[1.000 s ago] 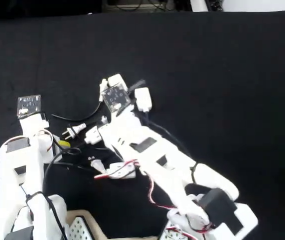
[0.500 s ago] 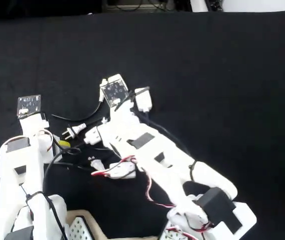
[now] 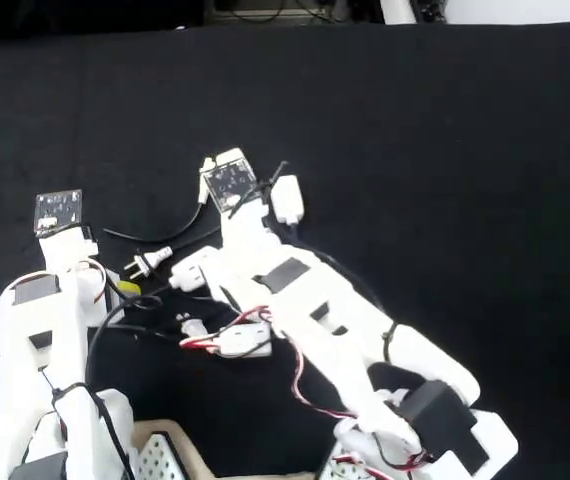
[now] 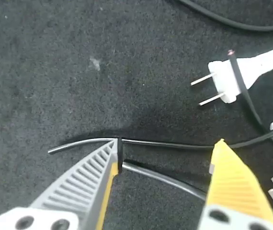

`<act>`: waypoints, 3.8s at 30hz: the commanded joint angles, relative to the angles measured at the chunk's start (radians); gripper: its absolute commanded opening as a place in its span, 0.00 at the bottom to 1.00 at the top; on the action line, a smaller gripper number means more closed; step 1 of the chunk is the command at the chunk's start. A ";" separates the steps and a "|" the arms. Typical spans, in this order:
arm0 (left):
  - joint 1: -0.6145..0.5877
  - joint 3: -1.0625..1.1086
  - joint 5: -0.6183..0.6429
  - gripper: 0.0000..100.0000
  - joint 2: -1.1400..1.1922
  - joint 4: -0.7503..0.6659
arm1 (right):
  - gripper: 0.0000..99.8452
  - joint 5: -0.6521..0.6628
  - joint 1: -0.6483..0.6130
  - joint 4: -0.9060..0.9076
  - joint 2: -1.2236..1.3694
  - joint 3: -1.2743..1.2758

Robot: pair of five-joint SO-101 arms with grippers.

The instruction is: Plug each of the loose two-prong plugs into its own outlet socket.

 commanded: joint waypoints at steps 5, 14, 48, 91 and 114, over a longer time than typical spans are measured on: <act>-0.007 -0.004 -0.009 0.30 -0.015 -0.012 | 0.01 0.012 -0.023 0.040 -0.001 -0.038; -0.007 -0.004 -0.009 0.30 -0.015 -0.014 | 0.01 -0.006 -0.005 -0.034 0.007 -0.058; -0.010 -0.004 -0.008 0.30 -0.014 -0.015 | 0.01 0.071 -0.021 0.338 0.177 -0.323; -0.012 -0.004 -0.009 0.30 -0.014 -0.015 | 0.01 0.081 0.140 0.322 0.074 -0.372; -0.012 -0.004 -0.009 0.30 -0.014 -0.014 | 0.01 0.074 0.634 0.272 0.170 -0.777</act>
